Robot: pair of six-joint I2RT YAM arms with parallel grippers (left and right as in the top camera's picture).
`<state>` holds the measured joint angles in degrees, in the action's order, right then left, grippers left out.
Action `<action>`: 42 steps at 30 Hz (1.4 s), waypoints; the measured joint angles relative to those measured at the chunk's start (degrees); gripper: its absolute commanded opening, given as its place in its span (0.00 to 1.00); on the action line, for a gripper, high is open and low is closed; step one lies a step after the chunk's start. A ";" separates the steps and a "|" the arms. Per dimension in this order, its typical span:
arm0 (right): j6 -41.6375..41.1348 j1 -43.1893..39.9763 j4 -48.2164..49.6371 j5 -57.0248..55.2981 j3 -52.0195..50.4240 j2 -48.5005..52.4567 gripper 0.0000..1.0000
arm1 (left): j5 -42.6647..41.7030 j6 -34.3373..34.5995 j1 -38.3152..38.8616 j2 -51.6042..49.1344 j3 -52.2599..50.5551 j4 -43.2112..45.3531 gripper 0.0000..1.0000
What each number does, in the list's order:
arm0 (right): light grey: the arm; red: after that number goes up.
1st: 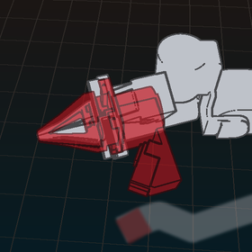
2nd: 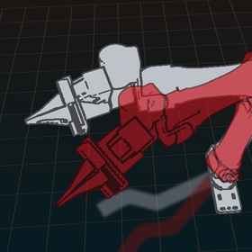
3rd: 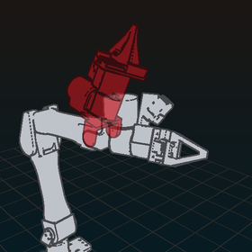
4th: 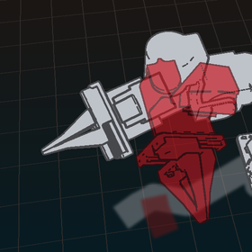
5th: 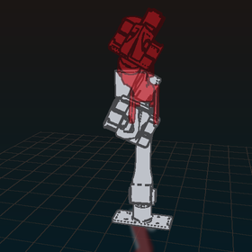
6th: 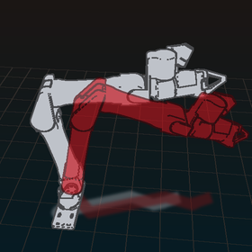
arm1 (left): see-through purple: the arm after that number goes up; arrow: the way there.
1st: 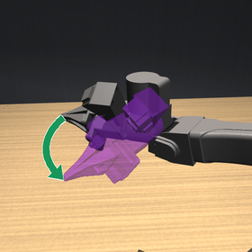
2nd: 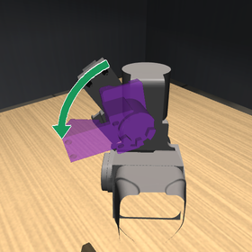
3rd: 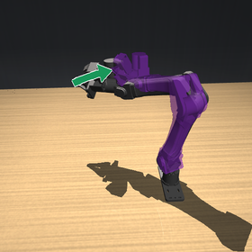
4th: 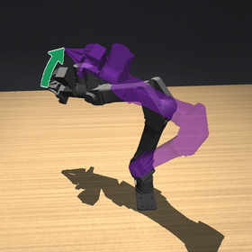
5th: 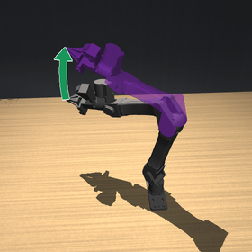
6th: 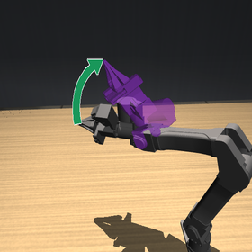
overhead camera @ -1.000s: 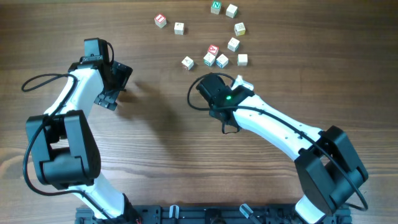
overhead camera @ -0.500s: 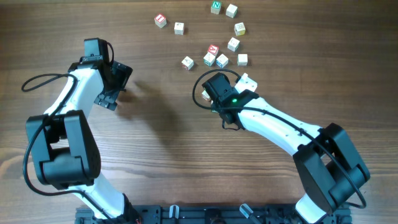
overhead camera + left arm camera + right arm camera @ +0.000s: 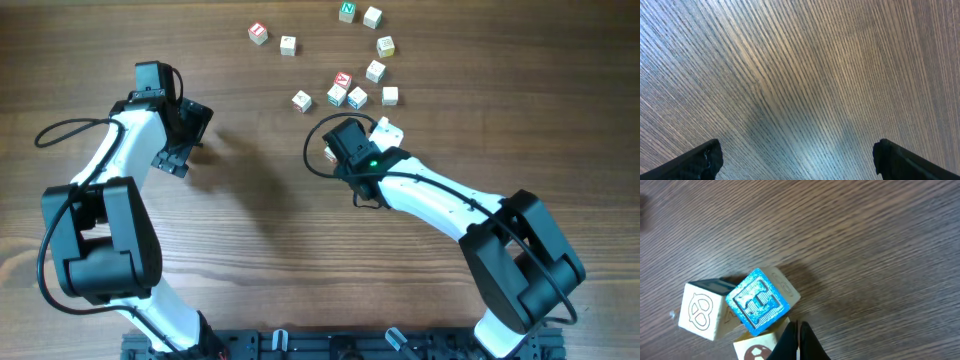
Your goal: Form a circle
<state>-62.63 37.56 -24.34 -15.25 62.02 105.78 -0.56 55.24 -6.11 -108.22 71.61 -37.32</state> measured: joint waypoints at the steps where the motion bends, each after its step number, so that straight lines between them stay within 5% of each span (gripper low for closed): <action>1: 0.26 0.00 0.02 0.15 0.00 0.00 0.05 | 0.00 0.00 0.00 0.00 0.00 0.00 1.00; 42: 4.48 0.00 2.14 2.16 0.00 0.09 0.05 | 0.00 0.00 0.00 0.00 0.00 0.00 1.00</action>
<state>-58.15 37.56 -22.20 -13.08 62.02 105.86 -0.56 55.24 -6.11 -108.22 71.61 -37.32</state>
